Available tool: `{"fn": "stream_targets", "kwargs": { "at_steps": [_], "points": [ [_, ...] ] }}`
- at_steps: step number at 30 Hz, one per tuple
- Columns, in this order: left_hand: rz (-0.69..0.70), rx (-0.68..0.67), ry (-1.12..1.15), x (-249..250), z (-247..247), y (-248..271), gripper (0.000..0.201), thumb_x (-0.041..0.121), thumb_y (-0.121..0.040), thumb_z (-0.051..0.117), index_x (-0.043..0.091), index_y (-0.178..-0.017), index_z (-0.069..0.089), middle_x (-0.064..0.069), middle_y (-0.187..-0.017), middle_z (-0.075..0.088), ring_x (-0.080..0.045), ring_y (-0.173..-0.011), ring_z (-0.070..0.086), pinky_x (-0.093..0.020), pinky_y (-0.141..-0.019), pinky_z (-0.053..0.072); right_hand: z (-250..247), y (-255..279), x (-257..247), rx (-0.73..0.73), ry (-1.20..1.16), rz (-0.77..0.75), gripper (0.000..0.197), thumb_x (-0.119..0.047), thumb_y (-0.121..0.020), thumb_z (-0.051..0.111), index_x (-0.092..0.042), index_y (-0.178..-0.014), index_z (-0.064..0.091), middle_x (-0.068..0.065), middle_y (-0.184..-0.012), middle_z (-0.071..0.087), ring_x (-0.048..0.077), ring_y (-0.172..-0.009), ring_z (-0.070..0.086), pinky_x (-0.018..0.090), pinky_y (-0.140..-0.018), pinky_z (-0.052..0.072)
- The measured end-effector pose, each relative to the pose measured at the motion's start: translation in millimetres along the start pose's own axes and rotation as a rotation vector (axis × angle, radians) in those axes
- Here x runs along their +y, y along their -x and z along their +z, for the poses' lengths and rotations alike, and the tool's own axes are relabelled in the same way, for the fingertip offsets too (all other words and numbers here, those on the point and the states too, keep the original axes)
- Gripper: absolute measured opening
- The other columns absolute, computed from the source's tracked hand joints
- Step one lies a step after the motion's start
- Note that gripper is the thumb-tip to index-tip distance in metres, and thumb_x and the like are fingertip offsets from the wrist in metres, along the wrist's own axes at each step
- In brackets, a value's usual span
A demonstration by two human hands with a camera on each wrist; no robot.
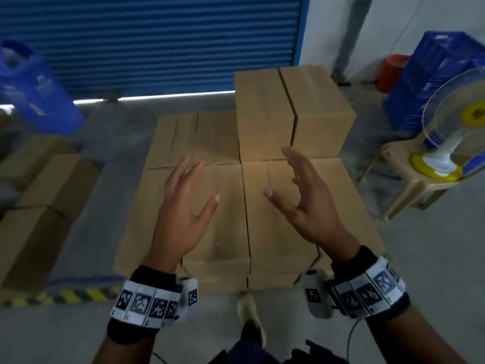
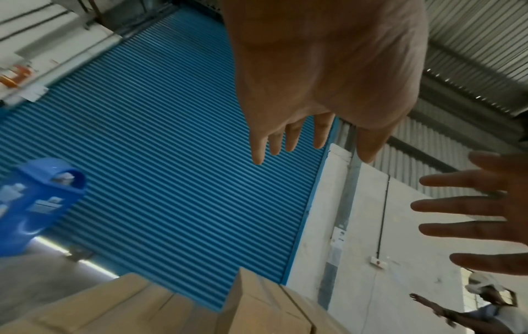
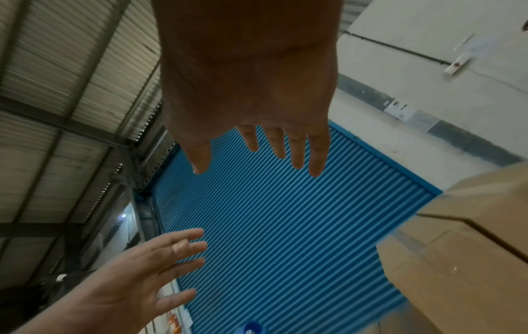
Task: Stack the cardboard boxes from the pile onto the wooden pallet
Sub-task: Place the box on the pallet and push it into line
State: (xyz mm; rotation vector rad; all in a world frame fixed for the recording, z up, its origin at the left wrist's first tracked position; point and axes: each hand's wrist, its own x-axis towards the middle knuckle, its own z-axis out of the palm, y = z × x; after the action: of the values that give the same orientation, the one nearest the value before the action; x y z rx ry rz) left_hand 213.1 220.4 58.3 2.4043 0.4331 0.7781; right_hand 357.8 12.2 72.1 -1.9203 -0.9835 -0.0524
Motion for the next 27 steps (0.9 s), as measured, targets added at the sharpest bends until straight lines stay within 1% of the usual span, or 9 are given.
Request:
{"fn": "stream_targets", "kwargs": {
  "at_steps": [2,3,6,11,14,18,22,23,27],
  "points": [
    [-0.058,-0.005,0.005,-4.5,-17.6,38.4,0.068,0.050,-0.095,0.058,0.017,-0.152,0.040,-0.002,-0.162,0.029,-0.013,-0.150,0.028,-0.025,-0.117,0.028,15.9,28.2,-15.1,-0.052,-0.011,0.011,0.079,-0.057,-0.090,0.059,-0.025,-0.154,0.026,-0.002,-0.159,0.030,0.013,-0.145,0.032,0.049,-0.108,0.043],
    [-0.091,0.003,0.000,-6.4,-26.7,57.2,0.067,0.048,-0.096,0.059,0.016,-0.152,0.040,-0.003,-0.162,0.030,-0.014,-0.149,0.029,-0.029,-0.116,0.030,25.6,41.5,-22.6,-0.081,-0.020,0.014,0.080,-0.058,-0.090,0.059,-0.026,-0.155,0.025,-0.003,-0.160,0.029,0.013,-0.145,0.031,0.049,-0.108,0.044],
    [-0.180,0.042,-0.034,-14.2,-51.3,109.5,0.069,0.047,-0.092,0.058,0.016,-0.152,0.040,-0.004,-0.160,0.032,-0.016,-0.148,0.032,-0.032,-0.115,0.031,58.4,73.5,-44.3,-0.164,-0.062,0.012,0.081,-0.060,-0.089,0.057,-0.027,-0.155,0.025,-0.003,-0.161,0.027,0.013,-0.145,0.031,0.049,-0.107,0.045],
    [-0.307,0.103,-0.037,-47.4,-93.8,184.2,0.071,0.056,-0.092,0.053,0.021,-0.152,0.038,-0.005,-0.158,0.035,-0.021,-0.146,0.035,-0.042,-0.114,0.037,118.8,101.1,-82.1,-0.266,-0.137,-0.015,0.080,-0.059,-0.088,0.057,-0.023,-0.154,0.030,-0.001,-0.160,0.030,0.014,-0.146,0.031,0.048,-0.106,0.045],
    [-0.355,0.162,-0.060,-73.2,-128.1,217.7,0.067,0.053,-0.092,0.055,0.024,-0.150,0.039,-0.007,-0.157,0.037,-0.023,-0.146,0.035,-0.035,-0.112,0.035,162.6,106.8,-107.6,-0.327,-0.187,-0.034,0.080,-0.057,-0.087,0.059,-0.020,-0.153,0.033,-0.001,-0.158,0.032,0.013,-0.145,0.033,0.046,-0.107,0.044],
    [-0.418,0.240,-0.092,-119.9,-183.2,254.4,0.065,0.043,-0.094,0.060,0.013,-0.149,0.043,-0.010,-0.156,0.038,-0.021,-0.146,0.035,-0.027,-0.113,0.033,231.0,105.4,-152.5,-0.407,-0.213,-0.091,0.080,-0.057,-0.087,0.059,-0.016,-0.151,0.036,0.000,-0.156,0.035,0.013,-0.145,0.033,0.045,-0.108,0.043],
    [-0.458,0.309,-0.107,-176.0,-245.3,283.8,0.062,0.035,-0.094,0.063,0.010,-0.148,0.046,-0.013,-0.153,0.042,-0.027,-0.144,0.038,-0.035,-0.114,0.036,311.8,95.0,-204.6,-0.463,-0.242,-0.132,0.079,-0.059,-0.086,0.058,-0.018,-0.151,0.038,-0.001,-0.157,0.035,0.012,-0.145,0.032,0.047,-0.108,0.043],
    [-0.462,0.319,-0.113,-190.6,-263.0,288.7,0.061,0.034,-0.094,0.063,0.010,-0.147,0.046,-0.013,-0.153,0.042,-0.028,-0.144,0.039,-0.032,-0.114,0.035,334.5,92.6,-218.4,-0.471,-0.251,-0.128,0.079,-0.060,-0.086,0.058,-0.020,-0.151,0.037,-0.002,-0.157,0.034,0.012,-0.145,0.033,0.047,-0.107,0.043],
    [-0.482,0.339,-0.184,-245.1,-327.6,302.5,0.061,0.037,-0.094,0.062,0.013,-0.148,0.045,-0.014,-0.152,0.040,-0.026,-0.143,0.037,-0.008,-0.111,0.024,418.5,83.6,-273.2,-0.525,-0.285,-0.088,0.080,-0.063,-0.084,0.059,-0.027,-0.151,0.036,-0.008,-0.157,0.034,0.010,-0.143,0.034,0.048,-0.109,0.042]
  ]
}}
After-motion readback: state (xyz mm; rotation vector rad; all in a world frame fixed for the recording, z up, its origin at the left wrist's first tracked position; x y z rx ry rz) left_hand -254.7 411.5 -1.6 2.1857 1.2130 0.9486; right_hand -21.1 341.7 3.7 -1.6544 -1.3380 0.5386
